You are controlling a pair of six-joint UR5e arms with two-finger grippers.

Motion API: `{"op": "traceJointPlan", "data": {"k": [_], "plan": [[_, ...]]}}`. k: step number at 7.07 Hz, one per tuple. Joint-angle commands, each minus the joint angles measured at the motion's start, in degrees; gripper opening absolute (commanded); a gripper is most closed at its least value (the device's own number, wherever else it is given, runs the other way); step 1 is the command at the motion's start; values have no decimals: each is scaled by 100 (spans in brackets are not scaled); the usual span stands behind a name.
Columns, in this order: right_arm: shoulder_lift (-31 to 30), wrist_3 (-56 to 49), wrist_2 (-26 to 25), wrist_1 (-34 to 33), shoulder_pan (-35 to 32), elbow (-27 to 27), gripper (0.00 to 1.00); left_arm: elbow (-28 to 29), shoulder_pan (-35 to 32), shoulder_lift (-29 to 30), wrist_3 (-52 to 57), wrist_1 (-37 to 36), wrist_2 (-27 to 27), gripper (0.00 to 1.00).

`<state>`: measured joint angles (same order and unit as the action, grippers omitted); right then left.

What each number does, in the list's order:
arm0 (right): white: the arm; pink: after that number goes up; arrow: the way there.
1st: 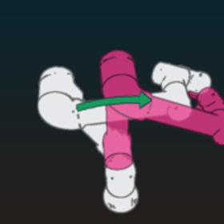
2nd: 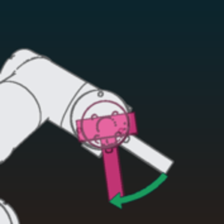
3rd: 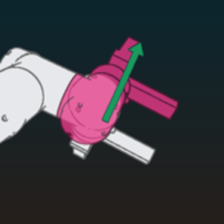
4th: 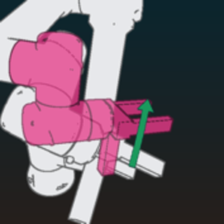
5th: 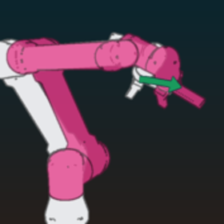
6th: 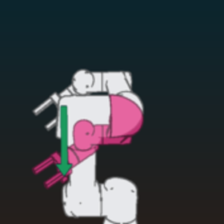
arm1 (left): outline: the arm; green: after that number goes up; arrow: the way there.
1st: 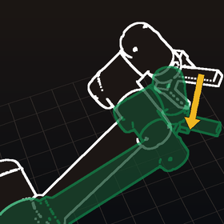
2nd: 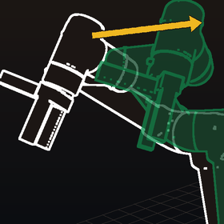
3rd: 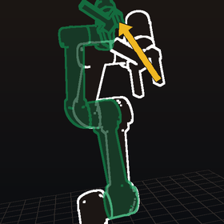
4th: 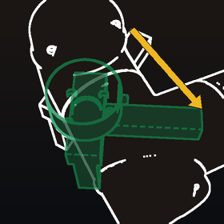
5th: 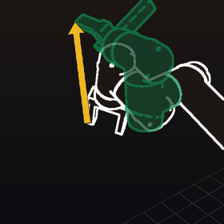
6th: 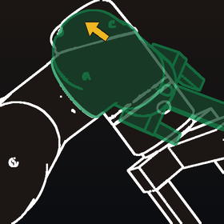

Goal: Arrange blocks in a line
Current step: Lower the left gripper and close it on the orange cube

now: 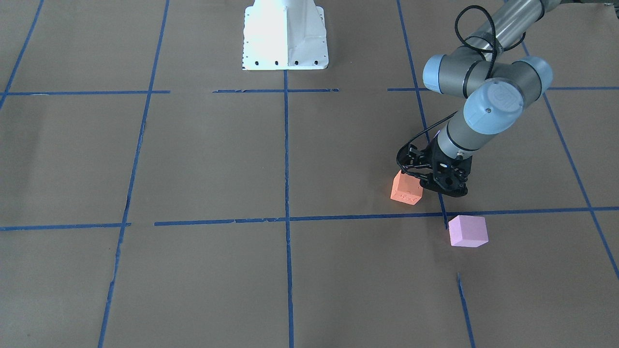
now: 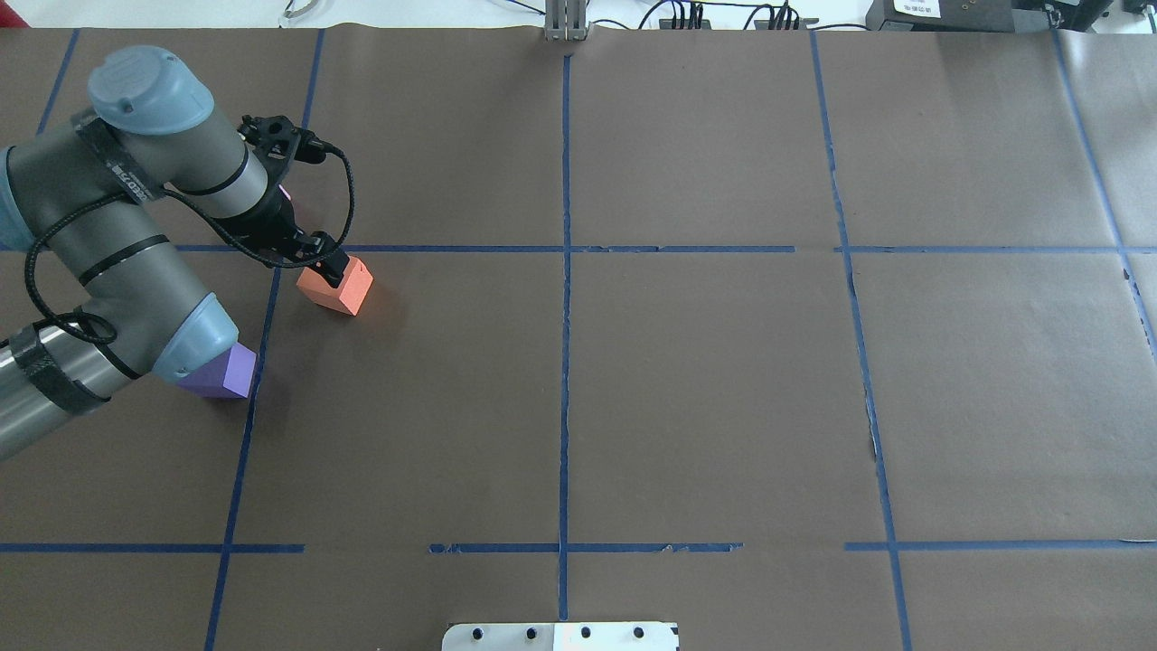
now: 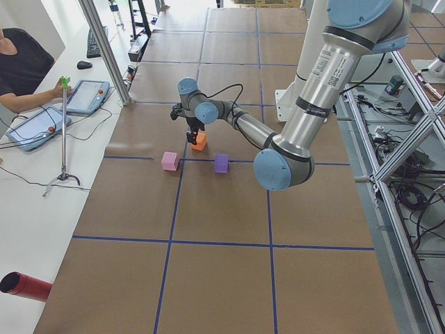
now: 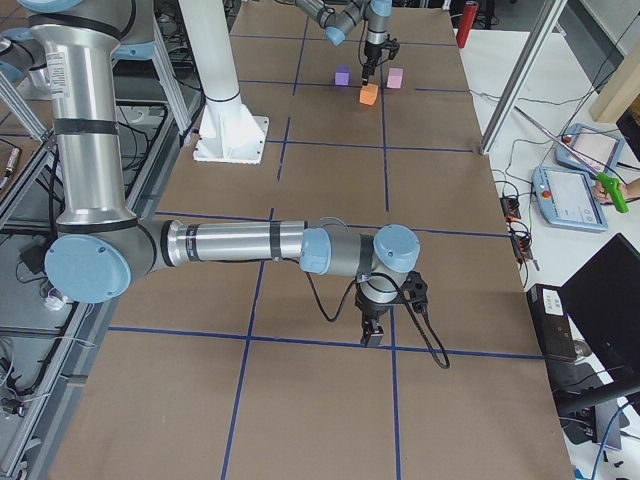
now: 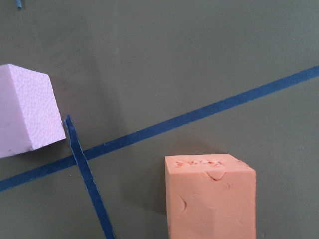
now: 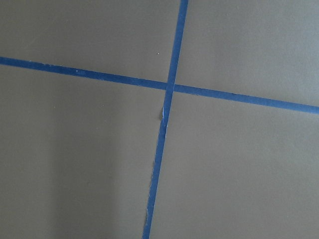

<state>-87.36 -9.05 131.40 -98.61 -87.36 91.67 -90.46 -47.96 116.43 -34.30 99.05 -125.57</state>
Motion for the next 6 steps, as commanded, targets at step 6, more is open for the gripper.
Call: {"op": "traceJointPlan", "data": {"k": [6], "plan": [[0,0,0,0,0,0,100,564,155,21,-428,772,7,99]]}}
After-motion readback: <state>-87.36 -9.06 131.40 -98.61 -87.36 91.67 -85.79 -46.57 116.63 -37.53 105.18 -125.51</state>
